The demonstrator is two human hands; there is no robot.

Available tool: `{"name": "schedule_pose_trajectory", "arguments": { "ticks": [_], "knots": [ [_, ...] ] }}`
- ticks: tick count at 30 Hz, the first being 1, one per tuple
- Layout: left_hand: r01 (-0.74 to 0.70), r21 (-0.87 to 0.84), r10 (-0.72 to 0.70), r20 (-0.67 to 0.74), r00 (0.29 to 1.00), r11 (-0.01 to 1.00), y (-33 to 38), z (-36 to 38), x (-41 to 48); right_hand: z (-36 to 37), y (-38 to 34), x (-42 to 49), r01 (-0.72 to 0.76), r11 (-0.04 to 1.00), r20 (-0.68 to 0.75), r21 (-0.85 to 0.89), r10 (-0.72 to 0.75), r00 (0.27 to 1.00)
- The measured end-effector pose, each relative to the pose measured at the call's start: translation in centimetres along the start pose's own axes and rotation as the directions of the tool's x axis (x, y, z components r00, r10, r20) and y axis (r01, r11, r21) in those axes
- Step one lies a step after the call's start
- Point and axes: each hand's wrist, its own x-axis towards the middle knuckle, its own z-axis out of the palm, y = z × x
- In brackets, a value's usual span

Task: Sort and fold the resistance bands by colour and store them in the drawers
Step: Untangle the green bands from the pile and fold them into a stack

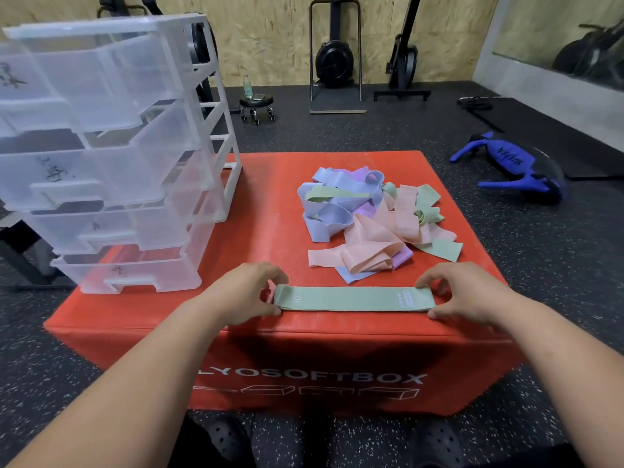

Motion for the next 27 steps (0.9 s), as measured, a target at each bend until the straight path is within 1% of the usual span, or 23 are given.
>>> {"name": "schedule_pose_trajectory", "arguments": {
  "ticks": [9, 15, 20, 22, 25, 27],
  "knots": [
    [-0.006, 0.031, 0.007, -0.019, 1.000, 1.000, -0.3, 0.6, 0.2, -0.1, 0.3, -0.2, 0.008, 0.999, 0.002, 0.033, -0.008, 1.000],
    [-0.016, 0.055, 0.016, 0.005, 1.000, 0.998, -0.3, 0.6, 0.7, -0.1, 0.6, -0.2, -0.007, 0.999, 0.001, 0.040, 0.007, 1.000],
    [-0.051, 0.032, 0.051, -0.002, 0.999, 0.998, -0.2, 0.3, 1.0, -0.4, 0.7, -0.1, -0.008, 0.997, 0.033, 0.082, 0.006, 0.999],
    [-0.077, 0.009, 0.077, -0.028, 0.997, 0.997, 0.0, 0.0, 1.4, -0.6, 0.9, 0.1, -0.010, 0.992, 0.006, 0.123, 0.010, 1.000],
    [-0.099, -0.007, 0.098, -0.050, 0.994, 0.995, 0.5, 0.0, 2.1, -0.5, 1.6, 1.0, -0.025, 0.983, -0.076, 0.183, 0.039, 0.996],
    [-0.116, -0.014, 0.115, -0.062, 0.991, 0.993, 1.0, 0.3, 2.7, -0.2, 2.3, 1.8, -0.060, 0.986, -0.142, 0.156, 0.082, 0.986]
  ]
}}
